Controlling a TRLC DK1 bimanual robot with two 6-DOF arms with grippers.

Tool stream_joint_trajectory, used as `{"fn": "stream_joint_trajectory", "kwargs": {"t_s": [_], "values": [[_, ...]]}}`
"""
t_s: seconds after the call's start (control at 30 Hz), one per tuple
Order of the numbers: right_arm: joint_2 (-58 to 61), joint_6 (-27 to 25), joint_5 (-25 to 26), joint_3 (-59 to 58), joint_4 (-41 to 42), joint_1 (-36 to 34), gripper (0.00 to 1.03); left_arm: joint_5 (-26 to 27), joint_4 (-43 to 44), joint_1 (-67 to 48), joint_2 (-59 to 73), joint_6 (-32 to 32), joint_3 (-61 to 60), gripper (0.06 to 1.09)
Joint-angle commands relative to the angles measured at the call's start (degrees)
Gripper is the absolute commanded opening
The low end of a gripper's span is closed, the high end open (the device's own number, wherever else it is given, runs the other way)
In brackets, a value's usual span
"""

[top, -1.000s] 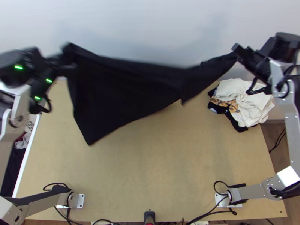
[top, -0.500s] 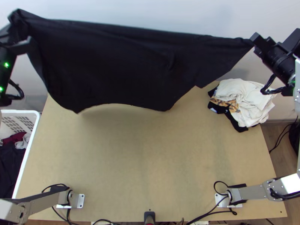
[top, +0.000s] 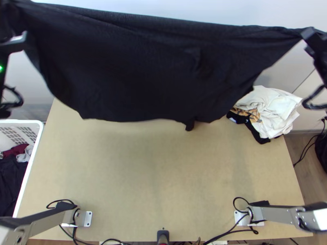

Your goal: Fold the t-shirt

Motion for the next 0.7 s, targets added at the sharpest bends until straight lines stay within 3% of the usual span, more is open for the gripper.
{"fn": "stream_joint_trajectory", "kwargs": {"t_s": [0.0, 0.2, 0.47, 0.57, 0.67], "values": [[-7.3, -5.0, 0.5, 0.1, -2.1, 2.9, 0.03, -2.1, -3.9, -6.5, -6.9, 4.0, 1.2, 0.09], [-13.6, -11.3, 0.7, 0.2, -2.9, 3.6, 0.03, -3.6, -5.5, -6.5, -14.4, 7.1, 2.3, 0.09], [-20.9, -14.0, 1.4, 0.2, -7.7, 2.8, 0.03, -4.4, -13.9, -5.3, -22.9, 8.7, 2.6, 0.09], [-23.8, -15.0, 1.2, 0.2, -10.7, 1.4, 0.03, -1.3, -17.9, -3.1, -25.9, 8.3, 2.7, 0.09], [-25.9, -15.0, 0.9, -0.6, -15.4, 1.0, 0.03, 8.2, -24.5, 5.5, -28.4, 5.2, 2.3, 0.09]]}}
